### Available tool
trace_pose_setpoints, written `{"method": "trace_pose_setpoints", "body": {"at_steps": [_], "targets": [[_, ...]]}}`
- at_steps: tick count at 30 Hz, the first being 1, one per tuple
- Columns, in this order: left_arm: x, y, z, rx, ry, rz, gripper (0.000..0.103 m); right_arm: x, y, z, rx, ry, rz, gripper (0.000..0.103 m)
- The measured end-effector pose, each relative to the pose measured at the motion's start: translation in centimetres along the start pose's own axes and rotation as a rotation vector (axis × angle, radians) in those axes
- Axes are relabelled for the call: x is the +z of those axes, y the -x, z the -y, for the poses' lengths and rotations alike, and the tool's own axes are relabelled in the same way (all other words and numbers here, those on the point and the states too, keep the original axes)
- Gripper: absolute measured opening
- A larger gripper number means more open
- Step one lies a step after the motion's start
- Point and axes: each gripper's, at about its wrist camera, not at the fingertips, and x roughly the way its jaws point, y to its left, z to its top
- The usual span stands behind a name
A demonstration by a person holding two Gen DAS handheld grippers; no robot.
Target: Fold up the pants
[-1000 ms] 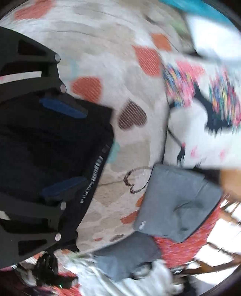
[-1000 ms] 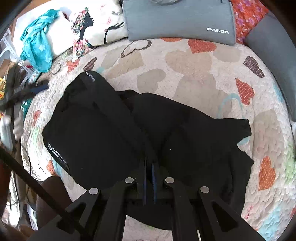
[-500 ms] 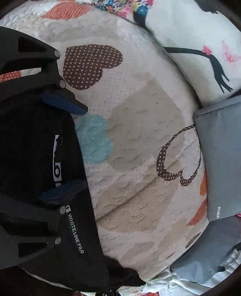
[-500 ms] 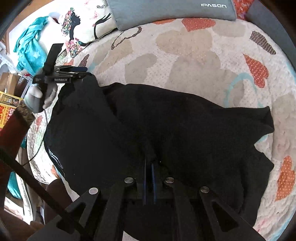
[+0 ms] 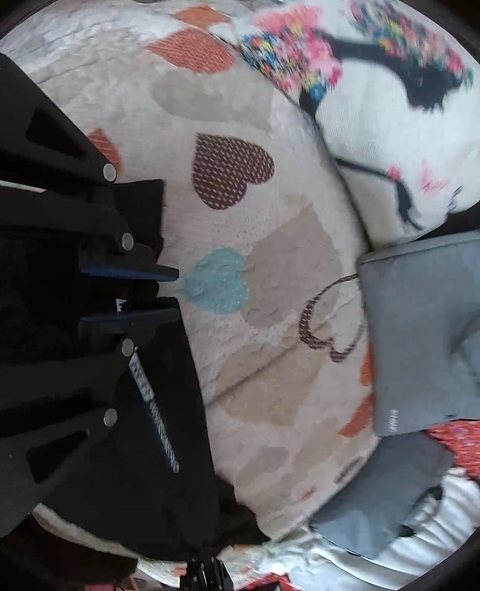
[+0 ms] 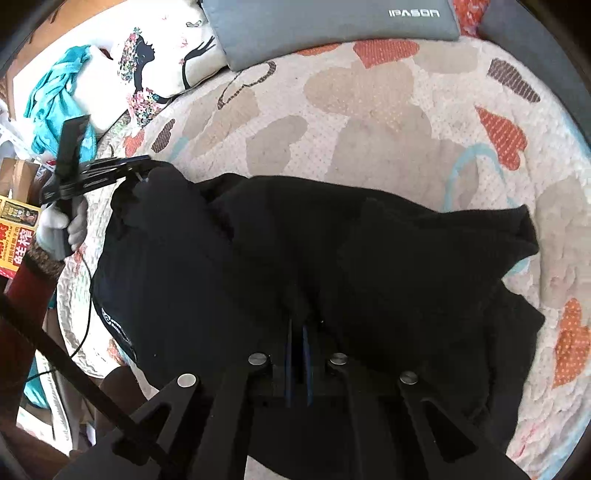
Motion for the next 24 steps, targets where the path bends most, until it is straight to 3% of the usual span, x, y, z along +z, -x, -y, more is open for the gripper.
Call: {"method": "trace_pose_setpoints", "body": {"at_steps": [3, 8, 10, 13, 17, 21, 24], "targets": [[-2.1, 4.0, 0.3, -0.032, 0.064, 0.078, 0.013, -0.5, 1.5, -0.6, -0.007, 0.012, 0.027, 0.006], [-9.1, 10.1, 2.4, -0.106, 0.178, 0.171, 0.013, -3.3, 3.4, -1.1, -0.01, 0.016, 0.033, 0.006], [-13.1, 10.8, 3.7, -0.106, 0.23, 0.154, 0.007, -4.6, 3.4, -0.9, -0.021, 0.016, 0.012, 0.006], [-19.2, 10.1, 4.5, -0.096, 0.333, 0.067, 0.004, -7.1, 2.7, 0.0, -0.021, 0.001, -0.048, 0.006], [-25.3, 8.7, 4.1, -0.001, 0.471, -0.054, 0.004, -8.9, 3.3, 0.4, -0.001, -0.043, -0.015, 0.008], [-28.3, 11.7, 3.8, 0.04, 0.585, 0.017, 0.006, -10.0, 6.9, 0.9, 0.005, -0.092, 0.08, 0.027], [-29.0, 14.0, 4.1, 0.043, 0.645, 0.088, 0.012, -10.9, 10.5, 2.7, -0.047, -0.152, 0.17, 0.028]]}}
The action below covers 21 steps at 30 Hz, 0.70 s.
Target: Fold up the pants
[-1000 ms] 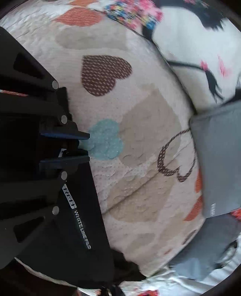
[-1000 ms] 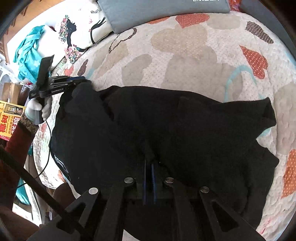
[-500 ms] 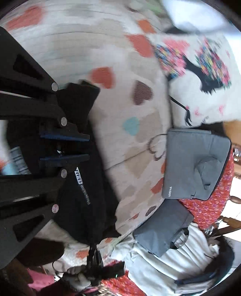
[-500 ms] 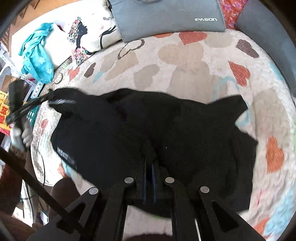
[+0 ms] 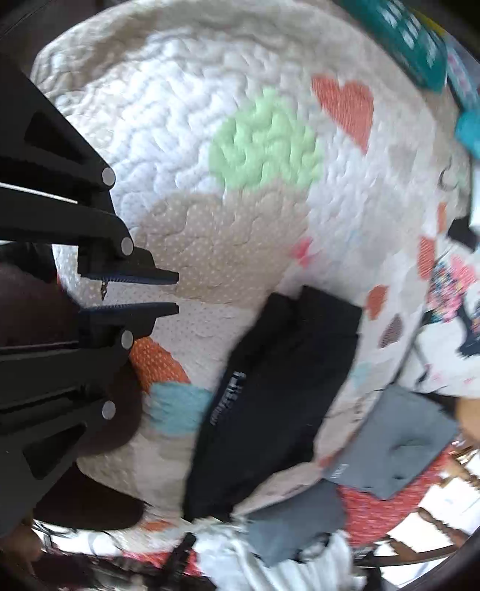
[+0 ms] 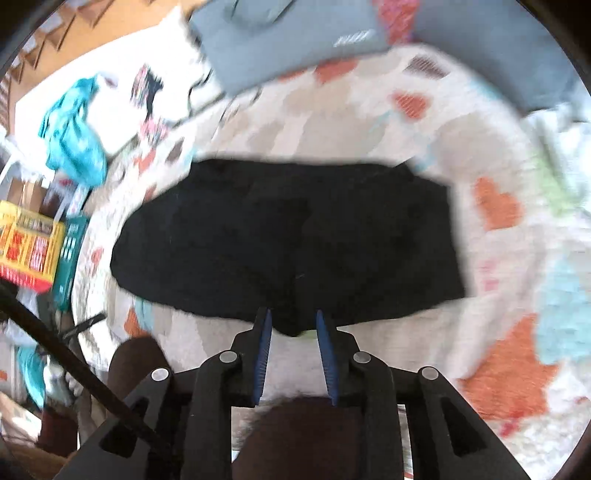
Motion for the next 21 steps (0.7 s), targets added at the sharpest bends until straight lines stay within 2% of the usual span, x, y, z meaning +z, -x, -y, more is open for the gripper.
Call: {"method": "trace_pose_setpoints", "body": {"at_steps": [5, 8, 9, 10, 12, 13, 14, 15, 16, 17, 21], "targets": [[0.1, 1.0, 2.4, 0.011, -0.01, 0.054, 0.028, 1.4, 3.1, 4.1, -0.081, -0.102, 0.113, 0.028], [0.8, 1.1, 5.1, -0.014, -0.043, 0.069, 0.033, 2.8, 2.2, 3.8, -0.074, -0.088, 0.125, 0.028], [1.1, 1.2, 6.2, -0.027, -0.052, 0.078, 0.034, 3.6, 1.3, 3.6, -0.065, -0.09, 0.118, 0.034], [1.3, 1.3, 6.7, -0.039, -0.054, 0.083, 0.037, 4.3, 0.1, 3.5, -0.058, -0.1, 0.109, 0.047], [2.0, 1.1, 8.1, -0.088, -0.041, 0.086, 0.041, 5.3, -1.8, 3.4, -0.072, -0.124, 0.105, 0.063], [2.3, 0.9, 8.8, -0.121, -0.034, 0.079, 0.041, 5.7, -2.9, 3.4, -0.08, -0.129, 0.101, 0.063], [2.4, 0.8, 9.4, -0.136, -0.032, 0.072, 0.041, 6.2, -4.2, 3.2, -0.06, -0.119, 0.067, 0.055], [2.7, 0.5, 10.1, -0.147, -0.031, 0.064, 0.041, 6.4, -4.9, 3.0, -0.036, -0.109, 0.031, 0.006], [2.9, 0.3, 10.6, -0.152, -0.034, 0.06, 0.041, 6.5, -5.1, 2.6, -0.04, -0.101, 0.013, 0.008], [3.2, 0.0, 11.2, -0.157, -0.042, 0.055, 0.041, 6.6, -4.4, 1.8, -0.043, -0.071, 0.038, 0.007], [3.9, -1.3, 13.0, -0.168, -0.07, 0.045, 0.042, 6.1, 0.8, 1.2, 0.025, -0.065, 0.191, 0.008]]}}
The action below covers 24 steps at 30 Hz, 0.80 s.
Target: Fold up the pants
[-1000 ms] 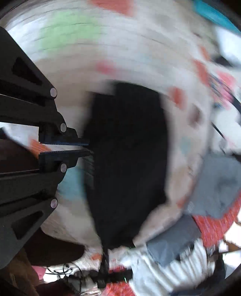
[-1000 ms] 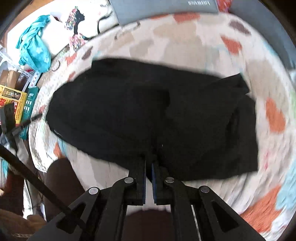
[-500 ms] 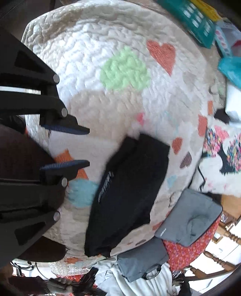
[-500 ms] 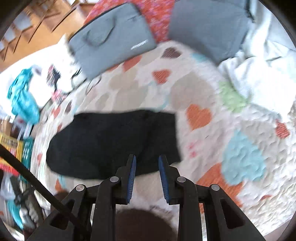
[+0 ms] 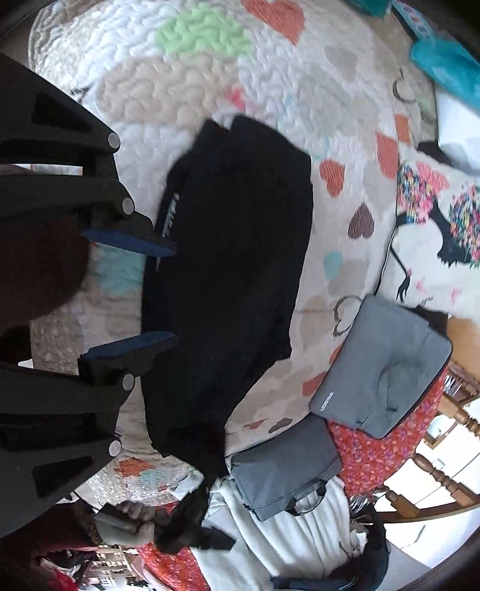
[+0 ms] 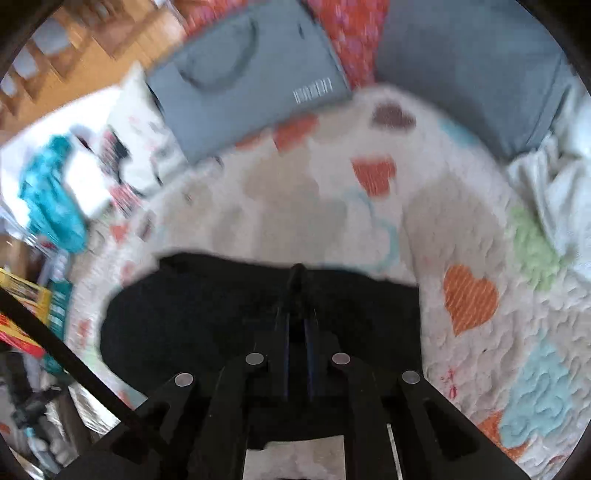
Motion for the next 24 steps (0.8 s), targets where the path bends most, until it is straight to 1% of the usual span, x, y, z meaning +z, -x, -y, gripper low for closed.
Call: {"method": "trace_pose_setpoints", "body": {"at_steps": [1, 2, 3, 4, 5, 6, 7, 9, 11, 14, 15, 17, 18, 20, 21, 24], "targets": [[0.1, -0.5, 0.3, 0.001, -0.004, -0.008, 0.042, -0.1, 1.2, 0.4, 0.003, -0.007, 0.038, 0.008], [0.1, -1.2, 0.5, 0.004, -0.006, -0.019, 0.042, -0.3, 2.0, 1.2, -0.027, -0.017, 0.068, 0.008], [0.0, -1.6, 0.7, 0.005, -0.008, -0.027, 0.042, -0.6, 2.3, 2.4, -0.119, -0.033, 0.093, 0.015], [-0.1, -2.1, 0.9, 0.005, -0.008, -0.038, 0.042, -0.8, 2.3, 3.6, -0.22, -0.055, 0.102, 0.029], [-0.2, -2.6, 1.1, 0.01, -0.01, -0.047, 0.042, -1.2, 2.3, 5.7, -0.289, -0.103, 0.104, 0.036], [-0.4, -2.9, 1.4, 0.015, -0.013, -0.052, 0.042, -1.5, 2.6, 7.3, -0.295, -0.16, 0.105, 0.039], [-0.6, -3.1, 1.7, 0.018, -0.021, -0.054, 0.042, -1.9, 2.8, 8.2, -0.29, -0.197, 0.108, 0.039], [-0.9, -3.2, 1.9, 0.019, -0.027, -0.062, 0.042, -2.8, 3.6, 9.2, -0.26, -0.234, 0.111, 0.039], [-1.2, -3.5, 1.8, 0.018, -0.018, -0.074, 0.043, -3.4, 3.7, 8.7, -0.208, -0.197, 0.095, 0.039], [-1.5, -3.6, 1.8, 0.018, 0.002, -0.081, 0.043, -4.2, 2.4, 6.7, -0.104, -0.122, 0.034, 0.039], [-1.6, -3.6, 1.9, 0.014, 0.006, -0.082, 0.043, -4.3, 1.9, 6.4, -0.089, -0.111, 0.022, 0.039], [-1.7, -3.5, 2.1, 0.006, 0.01, -0.084, 0.043, -4.5, 0.7, 5.9, -0.093, -0.106, 0.007, 0.047], [-1.7, -3.4, 2.3, 0.009, 0.006, -0.084, 0.044, -4.6, -0.1, 5.8, -0.118, -0.106, -0.003, 0.052], [-1.7, -3.4, 2.6, 0.024, -0.012, -0.083, 0.045, -4.8, -1.4, 5.6, -0.169, -0.09, -0.05, 0.05], [-1.6, -3.3, 2.7, 0.027, -0.015, -0.082, 0.045, -4.9, -1.9, 5.6, -0.278, -0.069, -0.071, 0.047], [-1.1, -3.4, 2.7, 0.039, -0.027, -0.077, 0.048, -4.9, -1.1, 6.0, -0.498, -0.046, -0.05, 0.047]]}}
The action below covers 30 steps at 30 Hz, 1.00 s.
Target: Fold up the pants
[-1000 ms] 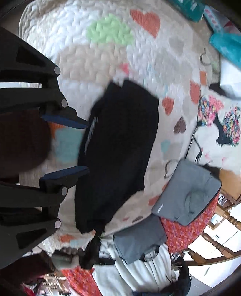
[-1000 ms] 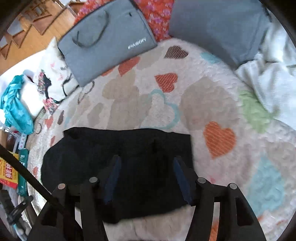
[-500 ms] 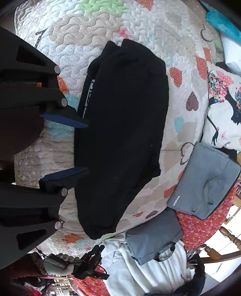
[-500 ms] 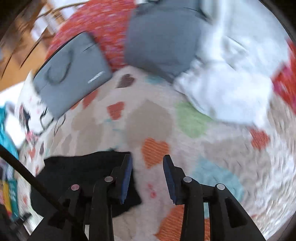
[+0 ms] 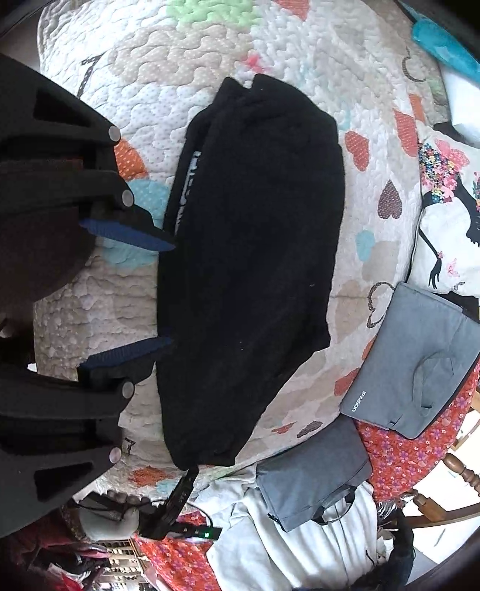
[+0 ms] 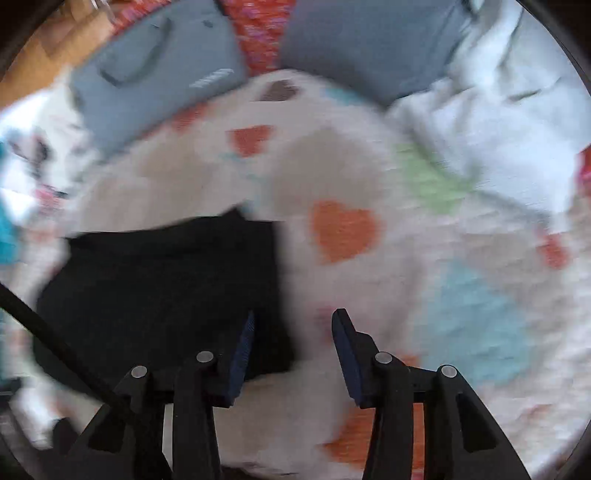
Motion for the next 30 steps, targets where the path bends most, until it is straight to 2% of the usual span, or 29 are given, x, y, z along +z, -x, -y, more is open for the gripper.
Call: {"method": "trace_pose_setpoints", "body": {"at_steps": [1, 2, 4, 6, 8, 10, 12, 15, 17, 20, 22, 23, 24, 30], "targets": [[0.2, -0.1, 0.0, 0.002, -0.003, 0.0, 0.049, 0.1, 0.7, 0.5, -0.039, -0.011, 0.015, 0.047], [0.4, -0.2, 0.0, 0.004, -0.007, -0.001, 0.049, 0.3, 1.5, 0.7, -0.034, -0.022, 0.037, 0.047], [0.8, -0.8, 0.0, 0.006, -0.013, -0.005, 0.049, 1.1, 3.3, 0.2, 0.054, -0.021, 0.078, 0.047], [1.0, -1.7, 0.3, 0.004, -0.014, -0.01, 0.049, 2.3, 4.6, -1.7, 0.189, 0.026, 0.102, 0.048], [1.0, -2.8, 0.7, -0.011, -0.012, -0.018, 0.049, 3.5, 5.0, -5.1, 0.353, 0.105, 0.076, 0.048], [1.0, -3.9, 1.2, -0.009, -0.028, -0.024, 0.049, 4.5, 4.7, -8.6, 0.471, 0.17, 0.039, 0.048], [1.2, -4.9, 1.9, 0.018, -0.069, -0.025, 0.049, 5.0, 4.0, -13.9, 0.552, 0.265, -0.005, 0.048], [1.5, -6.0, 2.5, 0.1, -0.154, -0.009, 0.049, 5.8, 2.4, -20.7, 0.568, 0.393, -0.043, 0.047], [1.6, -6.2, 2.4, 0.124, -0.179, -0.001, 0.049, 6.5, 0.5, -24.7, 0.577, 0.452, -0.082, 0.047], [1.7, -6.2, 1.3, 0.111, -0.162, 0.001, 0.049, 6.7, -2.6, -30.0, 0.511, 0.558, -0.106, 0.047], [1.8, -6.0, 0.5, 0.09, -0.141, 0.005, 0.05, 6.9, -4.4, -31.7, 0.45, 0.614, -0.128, 0.046], [1.9, -6.0, 0.3, 0.086, -0.136, 0.007, 0.05, 6.7, -5.2, -32.3, 0.439, 0.634, -0.149, 0.037], [1.9, -5.9, 0.1, 0.084, -0.133, 0.011, 0.05, 6.6, -5.9, -32.9, 0.45, 0.642, -0.188, 0.003], [2.2, -5.0, -1.7, 0.038, -0.066, 0.042, 0.051, 9.5, -6.4, -32.6, 0.442, 0.535, -0.173, 0.003]]}}
